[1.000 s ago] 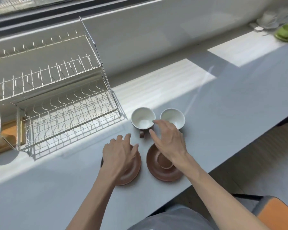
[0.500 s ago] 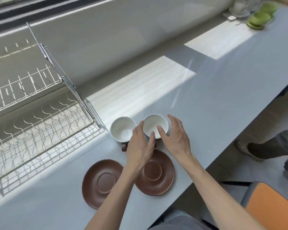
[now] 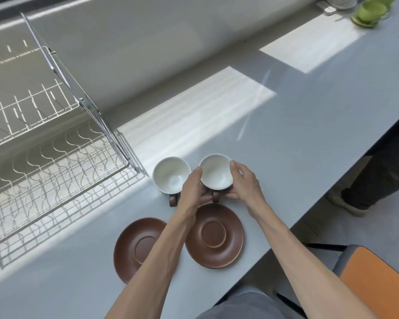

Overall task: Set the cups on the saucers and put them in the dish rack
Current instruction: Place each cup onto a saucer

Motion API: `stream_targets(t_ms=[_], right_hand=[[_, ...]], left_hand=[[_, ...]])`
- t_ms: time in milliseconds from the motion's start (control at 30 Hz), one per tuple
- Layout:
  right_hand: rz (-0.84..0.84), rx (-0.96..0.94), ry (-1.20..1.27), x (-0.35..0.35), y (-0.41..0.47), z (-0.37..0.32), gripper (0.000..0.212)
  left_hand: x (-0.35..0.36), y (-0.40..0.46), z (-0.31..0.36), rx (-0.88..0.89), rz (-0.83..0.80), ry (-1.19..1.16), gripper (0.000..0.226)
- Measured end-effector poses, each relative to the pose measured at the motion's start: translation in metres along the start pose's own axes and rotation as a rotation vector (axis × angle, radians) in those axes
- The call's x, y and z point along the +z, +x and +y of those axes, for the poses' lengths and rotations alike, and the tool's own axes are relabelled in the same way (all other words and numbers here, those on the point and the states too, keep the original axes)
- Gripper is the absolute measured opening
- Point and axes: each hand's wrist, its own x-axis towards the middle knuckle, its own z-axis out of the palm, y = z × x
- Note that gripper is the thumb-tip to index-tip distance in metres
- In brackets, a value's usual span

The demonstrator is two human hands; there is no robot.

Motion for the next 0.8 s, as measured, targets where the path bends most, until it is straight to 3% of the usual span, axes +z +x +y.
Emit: stream_targets(t_ms=[200,567,700,800], right_hand=[[0.030,-0.018,0.036,-0.003,-0.016,-0.007,0.051],[-0.015,-0.043,0.046,-0.008,-0.082,0.023,0.053],[-0.022,-0.037,0.040,-0.003,-0.101,0.043,0.049],[-0.029,-0.028,0.018,0.001,-0.111,0.055,0.046]], left_hand=[[-0.003,-0.018,0.004,0.020,-0.029,-0.088,0.023],[-0.024,-0.087,-0.026,0.084,-0.088,-0.017,0.024],[-0.033,-0.107,-0.049,0.066,-0.062,-0.029,0.045],[-0.039,-0.117,-0.061,0.057,-0.040,-0.026,0.041]])
